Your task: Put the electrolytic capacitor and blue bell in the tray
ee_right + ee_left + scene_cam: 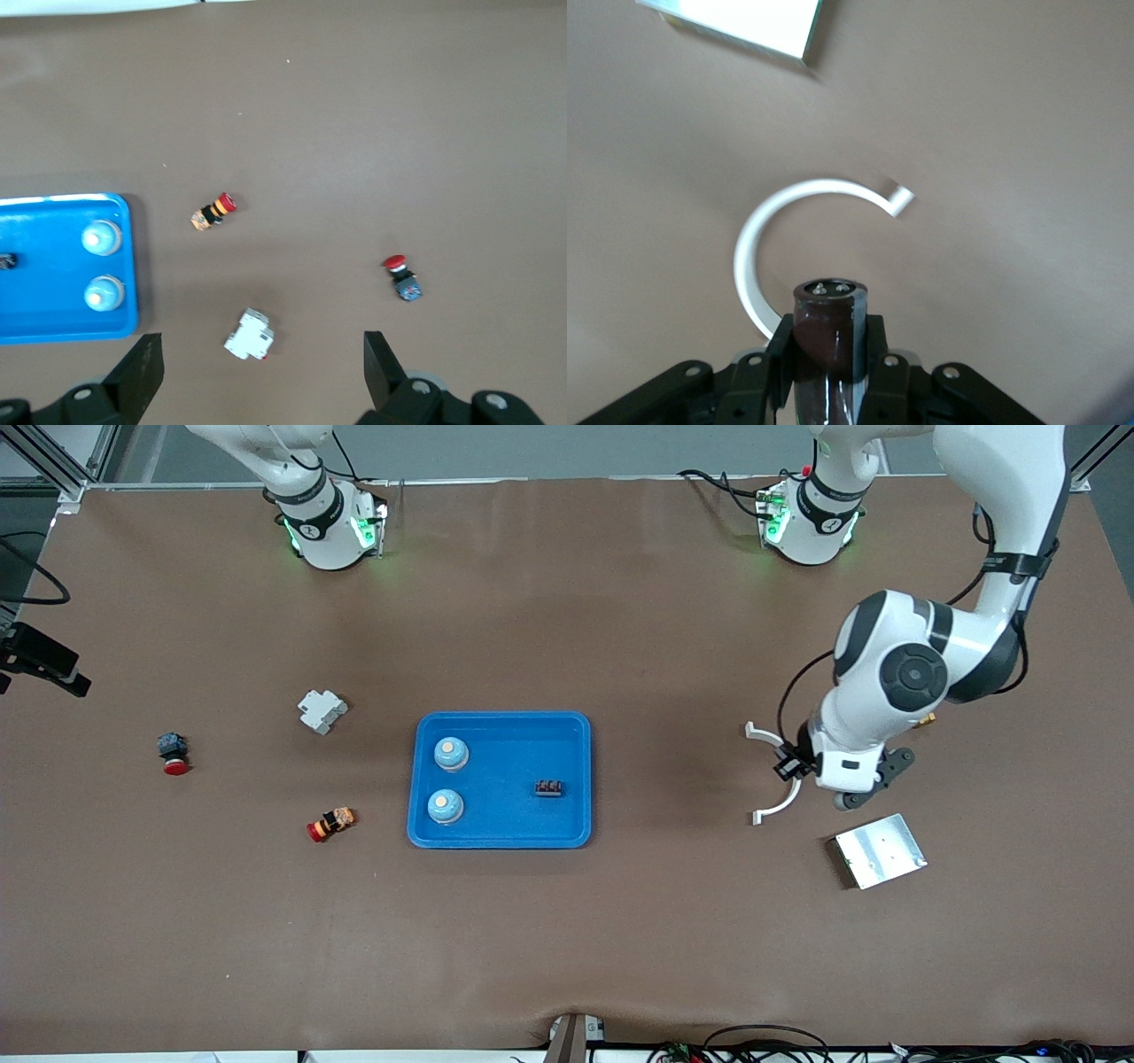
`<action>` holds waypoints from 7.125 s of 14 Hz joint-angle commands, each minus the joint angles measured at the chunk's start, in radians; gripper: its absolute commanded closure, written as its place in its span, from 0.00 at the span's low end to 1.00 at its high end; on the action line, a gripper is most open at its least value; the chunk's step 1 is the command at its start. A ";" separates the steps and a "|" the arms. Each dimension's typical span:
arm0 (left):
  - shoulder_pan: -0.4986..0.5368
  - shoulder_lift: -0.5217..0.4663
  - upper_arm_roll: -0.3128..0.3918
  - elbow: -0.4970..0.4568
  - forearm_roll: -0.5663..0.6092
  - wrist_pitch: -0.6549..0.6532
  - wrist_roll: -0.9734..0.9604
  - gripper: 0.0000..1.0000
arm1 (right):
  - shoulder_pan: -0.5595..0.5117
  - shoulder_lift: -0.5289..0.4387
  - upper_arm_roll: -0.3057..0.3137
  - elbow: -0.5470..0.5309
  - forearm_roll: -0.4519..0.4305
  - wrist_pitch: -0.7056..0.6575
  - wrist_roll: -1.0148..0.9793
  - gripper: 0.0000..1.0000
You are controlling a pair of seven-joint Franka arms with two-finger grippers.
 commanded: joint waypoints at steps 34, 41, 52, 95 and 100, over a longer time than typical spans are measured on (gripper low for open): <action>-0.717 0.565 0.138 0.585 0.217 0.057 -1.548 1.00 | 0.015 -0.011 -0.002 0.005 0.003 -0.090 0.005 0.00; -0.737 0.594 0.151 0.585 0.220 0.109 -1.543 1.00 | 0.012 -0.011 -0.005 0.005 0.003 -0.092 0.004 0.00; -0.748 0.623 0.159 0.580 0.228 0.128 -1.521 1.00 | 0.010 -0.011 -0.005 0.005 0.004 -0.090 0.004 0.00; -0.438 0.154 0.119 0.414 0.057 -0.200 -0.288 0.00 | 0.009 -0.009 -0.005 0.006 0.007 -0.092 0.004 0.00; -0.388 0.081 0.121 0.431 0.048 -0.285 0.308 0.00 | 0.009 -0.009 -0.005 0.008 0.007 -0.090 0.004 0.00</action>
